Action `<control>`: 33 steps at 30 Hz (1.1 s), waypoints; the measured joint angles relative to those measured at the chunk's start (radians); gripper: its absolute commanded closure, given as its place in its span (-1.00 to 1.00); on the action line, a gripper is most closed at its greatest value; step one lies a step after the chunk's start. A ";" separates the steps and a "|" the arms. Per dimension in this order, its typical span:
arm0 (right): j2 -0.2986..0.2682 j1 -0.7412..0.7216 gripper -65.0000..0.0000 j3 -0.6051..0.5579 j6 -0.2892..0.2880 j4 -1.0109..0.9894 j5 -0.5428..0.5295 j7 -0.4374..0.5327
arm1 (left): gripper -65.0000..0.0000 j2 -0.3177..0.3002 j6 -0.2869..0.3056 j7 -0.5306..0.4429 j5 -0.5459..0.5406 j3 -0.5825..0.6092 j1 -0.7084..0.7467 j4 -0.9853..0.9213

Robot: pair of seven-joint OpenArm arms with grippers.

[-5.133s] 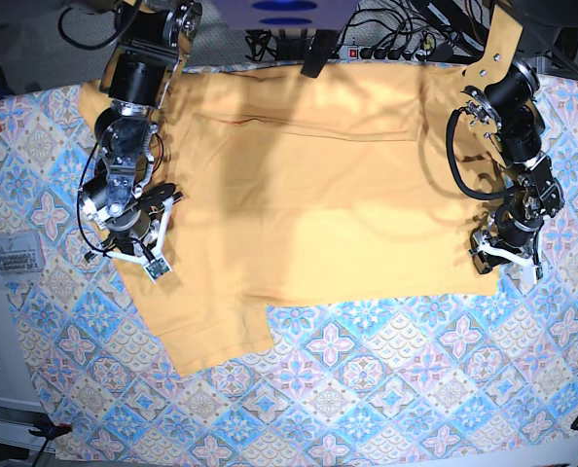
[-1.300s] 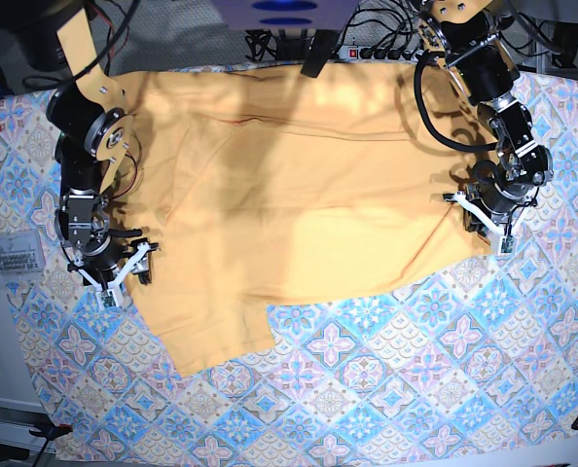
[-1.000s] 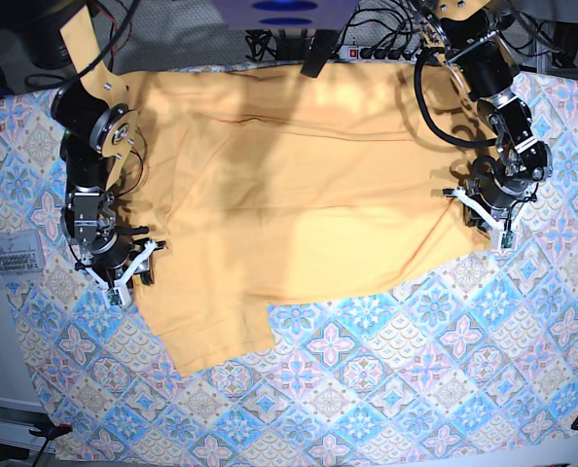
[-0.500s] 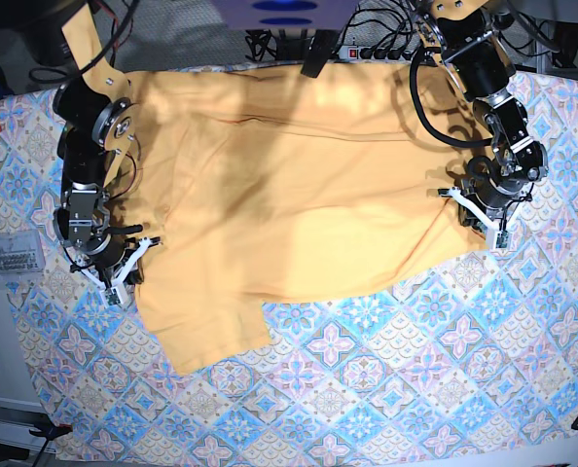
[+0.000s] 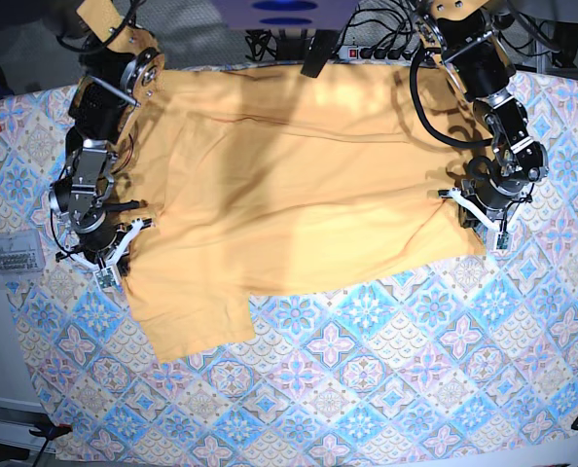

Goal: Fold the T-shirt properly
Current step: 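Lift the side edges with both grippers and fold them toward the collar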

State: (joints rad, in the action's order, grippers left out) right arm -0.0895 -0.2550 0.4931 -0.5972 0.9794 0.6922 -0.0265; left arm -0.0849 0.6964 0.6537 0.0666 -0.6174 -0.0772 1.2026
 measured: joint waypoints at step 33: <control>0.031 0.370 1.00 0.104 -0.028 0.454 -0.098 0.014 | 1.00 -0.018 0.020 -0.004 -0.016 -0.079 0.175 0.191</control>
State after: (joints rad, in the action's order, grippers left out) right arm -0.0589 0.1154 0.5968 -0.6254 1.4334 0.5941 -0.0124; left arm -0.1032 0.7166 0.6498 0.0505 -0.6964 0.0975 1.3933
